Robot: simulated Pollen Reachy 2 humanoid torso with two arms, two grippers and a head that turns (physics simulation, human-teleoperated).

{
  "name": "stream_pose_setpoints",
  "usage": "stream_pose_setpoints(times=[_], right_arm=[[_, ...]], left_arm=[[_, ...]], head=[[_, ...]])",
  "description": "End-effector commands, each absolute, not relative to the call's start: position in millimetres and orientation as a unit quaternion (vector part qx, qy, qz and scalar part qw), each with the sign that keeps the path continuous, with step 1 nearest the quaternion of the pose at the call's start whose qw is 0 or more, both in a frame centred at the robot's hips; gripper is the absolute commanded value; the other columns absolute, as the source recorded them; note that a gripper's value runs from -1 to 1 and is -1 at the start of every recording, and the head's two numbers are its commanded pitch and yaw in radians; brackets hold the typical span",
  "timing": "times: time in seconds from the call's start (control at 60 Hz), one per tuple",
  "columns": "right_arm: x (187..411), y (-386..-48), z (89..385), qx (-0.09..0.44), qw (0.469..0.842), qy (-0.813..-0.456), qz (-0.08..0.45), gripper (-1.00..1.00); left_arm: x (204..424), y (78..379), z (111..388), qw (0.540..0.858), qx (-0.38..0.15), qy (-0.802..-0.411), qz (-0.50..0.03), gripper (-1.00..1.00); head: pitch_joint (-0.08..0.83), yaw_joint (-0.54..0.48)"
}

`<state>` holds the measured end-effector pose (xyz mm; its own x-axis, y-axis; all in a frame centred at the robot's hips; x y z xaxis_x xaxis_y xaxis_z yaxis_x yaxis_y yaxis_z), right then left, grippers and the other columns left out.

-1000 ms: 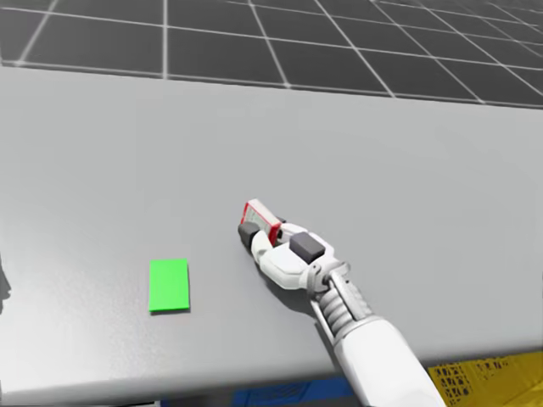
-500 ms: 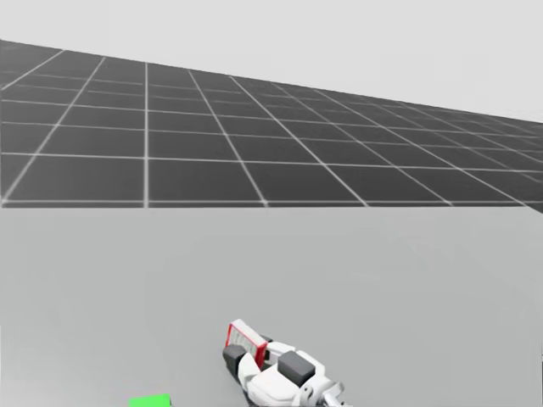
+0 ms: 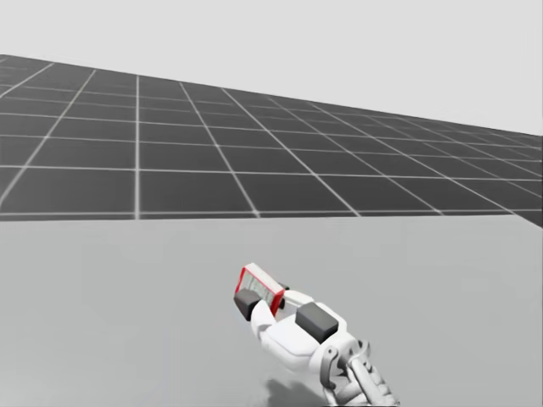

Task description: Look at the card. If it is red, pick the object on the left. If it is green, pick the object on the right.

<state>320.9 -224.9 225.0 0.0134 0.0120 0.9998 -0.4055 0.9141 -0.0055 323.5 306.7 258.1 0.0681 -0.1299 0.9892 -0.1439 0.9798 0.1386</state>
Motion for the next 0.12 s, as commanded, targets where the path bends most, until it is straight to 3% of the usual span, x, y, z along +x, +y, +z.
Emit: stream_pose_setpoints(times=[0.017,0.117], right_arm=[[316,-227,291,0.137,0.647,-0.736,0.148,1.0],[307,-225,322,0.135,0.622,-0.758,0.142,1.0]], left_arm=[[324,306,257,0.724,0.1,-0.682,0.003,-1.0],[324,306,257,0.724,0.098,-0.682,0.003,-1.0]], head=[[0.266,-0.33],[0.268,-0.33]])
